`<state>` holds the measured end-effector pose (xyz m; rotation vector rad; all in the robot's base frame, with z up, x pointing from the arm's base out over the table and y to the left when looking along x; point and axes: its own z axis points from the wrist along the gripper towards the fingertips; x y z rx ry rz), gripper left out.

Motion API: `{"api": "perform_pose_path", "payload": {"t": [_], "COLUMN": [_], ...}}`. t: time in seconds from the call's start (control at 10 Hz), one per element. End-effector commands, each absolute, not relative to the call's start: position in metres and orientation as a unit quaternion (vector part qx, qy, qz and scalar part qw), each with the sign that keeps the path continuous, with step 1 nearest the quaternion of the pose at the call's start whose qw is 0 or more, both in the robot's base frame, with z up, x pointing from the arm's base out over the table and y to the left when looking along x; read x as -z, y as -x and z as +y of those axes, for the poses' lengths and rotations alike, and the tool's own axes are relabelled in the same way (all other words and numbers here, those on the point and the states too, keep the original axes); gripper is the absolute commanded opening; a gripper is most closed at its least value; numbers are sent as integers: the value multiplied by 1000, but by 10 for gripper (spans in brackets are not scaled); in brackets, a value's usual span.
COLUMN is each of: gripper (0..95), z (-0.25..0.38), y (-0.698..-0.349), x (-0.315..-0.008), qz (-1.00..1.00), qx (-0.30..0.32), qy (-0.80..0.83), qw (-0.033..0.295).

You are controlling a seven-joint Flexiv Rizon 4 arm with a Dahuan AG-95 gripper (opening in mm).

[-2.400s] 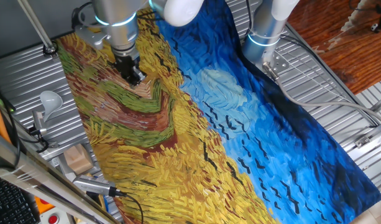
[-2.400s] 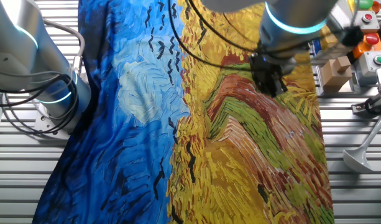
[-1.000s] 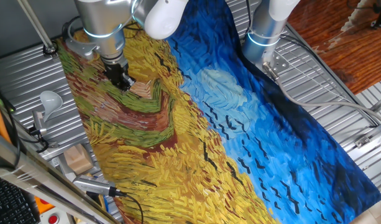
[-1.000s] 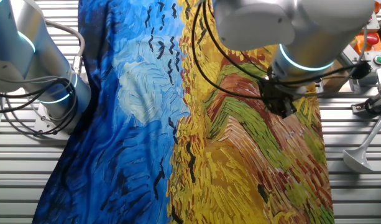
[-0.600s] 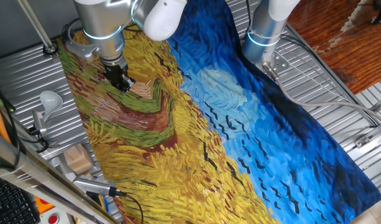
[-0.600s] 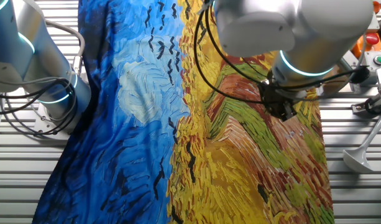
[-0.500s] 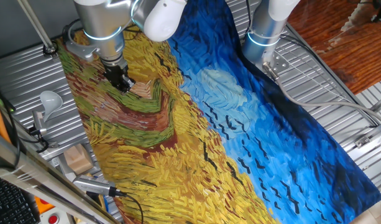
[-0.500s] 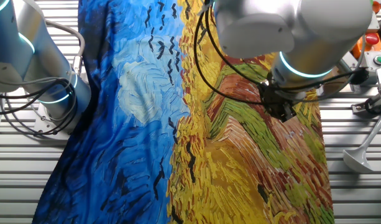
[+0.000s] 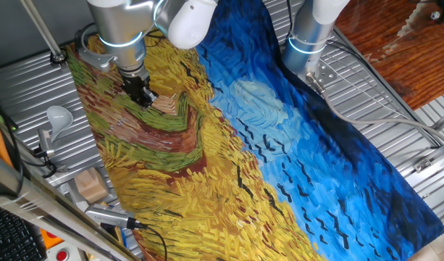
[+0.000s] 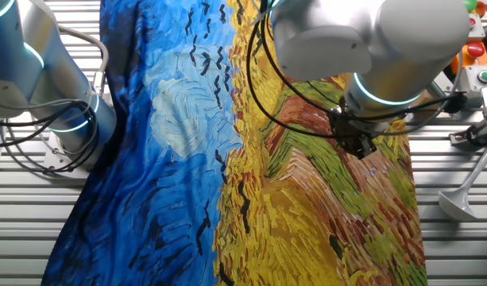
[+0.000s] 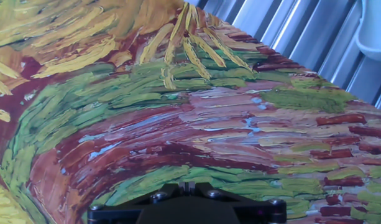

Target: Grasp the moving object

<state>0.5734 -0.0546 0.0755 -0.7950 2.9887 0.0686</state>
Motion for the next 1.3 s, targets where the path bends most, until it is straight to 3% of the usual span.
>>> {"api": "perform_pose_path", "payload": {"t": [0.1,1.3], "gripper": [0,0], "z": [-57,-59], "y": [-573,-572], "x": [-76,-76], "qz": [966,967], "qx": [-22,-19], "qy": [258,255], "qw": [24,23]}}
